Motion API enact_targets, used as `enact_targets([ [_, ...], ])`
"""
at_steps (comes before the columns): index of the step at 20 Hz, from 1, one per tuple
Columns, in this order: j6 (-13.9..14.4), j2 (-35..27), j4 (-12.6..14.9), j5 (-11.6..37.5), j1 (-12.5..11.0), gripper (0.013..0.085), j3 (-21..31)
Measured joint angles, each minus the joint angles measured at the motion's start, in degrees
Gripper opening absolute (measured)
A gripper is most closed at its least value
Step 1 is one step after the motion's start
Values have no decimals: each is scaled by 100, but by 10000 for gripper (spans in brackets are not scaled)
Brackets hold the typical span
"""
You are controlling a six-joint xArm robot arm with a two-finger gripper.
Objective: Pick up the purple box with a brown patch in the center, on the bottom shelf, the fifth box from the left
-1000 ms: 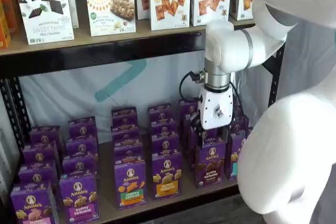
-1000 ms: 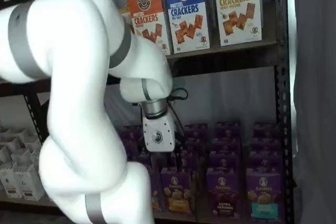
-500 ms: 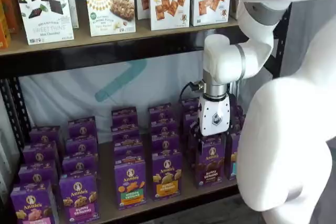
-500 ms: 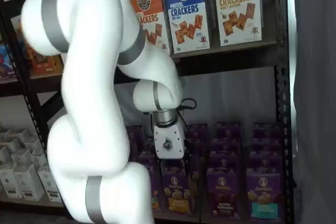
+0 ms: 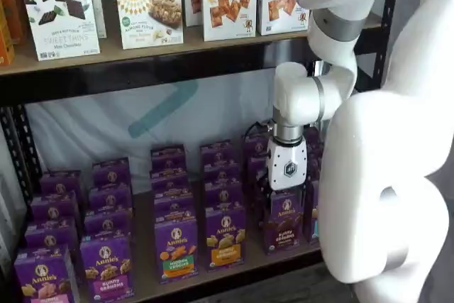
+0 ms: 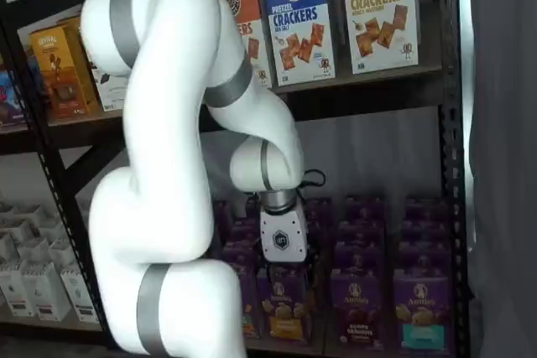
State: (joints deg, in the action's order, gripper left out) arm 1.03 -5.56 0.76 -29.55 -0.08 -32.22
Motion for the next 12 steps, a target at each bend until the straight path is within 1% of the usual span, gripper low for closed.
enact_targets([
  [7,-261,-765,-190,318,-87,850,-496],
  [12,-341,-1364,-177,377,-178,850,-1028],
])
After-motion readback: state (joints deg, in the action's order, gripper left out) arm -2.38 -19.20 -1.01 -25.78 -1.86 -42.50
